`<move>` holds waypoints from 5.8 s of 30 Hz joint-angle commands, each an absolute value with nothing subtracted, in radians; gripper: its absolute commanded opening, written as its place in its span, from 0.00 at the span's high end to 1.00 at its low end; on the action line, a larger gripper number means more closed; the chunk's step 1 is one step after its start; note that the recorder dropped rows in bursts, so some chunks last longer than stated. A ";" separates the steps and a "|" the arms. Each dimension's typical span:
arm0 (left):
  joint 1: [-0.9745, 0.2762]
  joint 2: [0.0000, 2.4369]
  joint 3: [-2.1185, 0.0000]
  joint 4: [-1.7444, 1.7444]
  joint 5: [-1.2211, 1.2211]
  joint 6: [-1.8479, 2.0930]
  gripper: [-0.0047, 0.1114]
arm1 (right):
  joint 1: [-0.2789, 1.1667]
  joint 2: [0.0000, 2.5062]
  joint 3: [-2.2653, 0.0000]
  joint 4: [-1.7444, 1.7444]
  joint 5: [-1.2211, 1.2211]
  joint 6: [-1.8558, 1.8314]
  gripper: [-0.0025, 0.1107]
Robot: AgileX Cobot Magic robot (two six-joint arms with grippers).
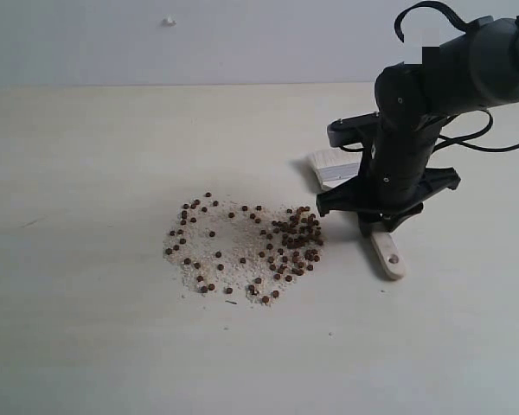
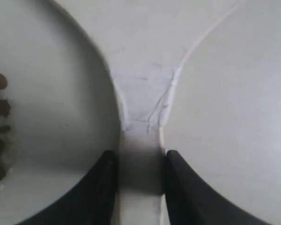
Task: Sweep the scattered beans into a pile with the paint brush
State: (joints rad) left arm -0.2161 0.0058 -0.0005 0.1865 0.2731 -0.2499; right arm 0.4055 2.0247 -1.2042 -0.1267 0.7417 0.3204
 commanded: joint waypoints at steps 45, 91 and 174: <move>-0.222 0.000 0.000 0.191 0.269 -0.258 0.96 | 0.406 2.002 -1.203 -0.153 0.781 0.316 0.98; -0.219 0.123 -0.025 0.608 -0.676 -0.375 0.96 | 0.406 1.794 -1.374 -0.137 1.221 0.010 0.98; -0.966 2.322 -1.257 0.565 -0.906 -0.207 0.07 | 0.406 1.794 -1.423 -0.051 1.206 0.010 0.98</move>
State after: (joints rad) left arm -0.9598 2.3206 -1.2428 0.5652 -0.8884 -0.1936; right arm 0.4037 1.7972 -1.4192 -0.0535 1.2183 0.0098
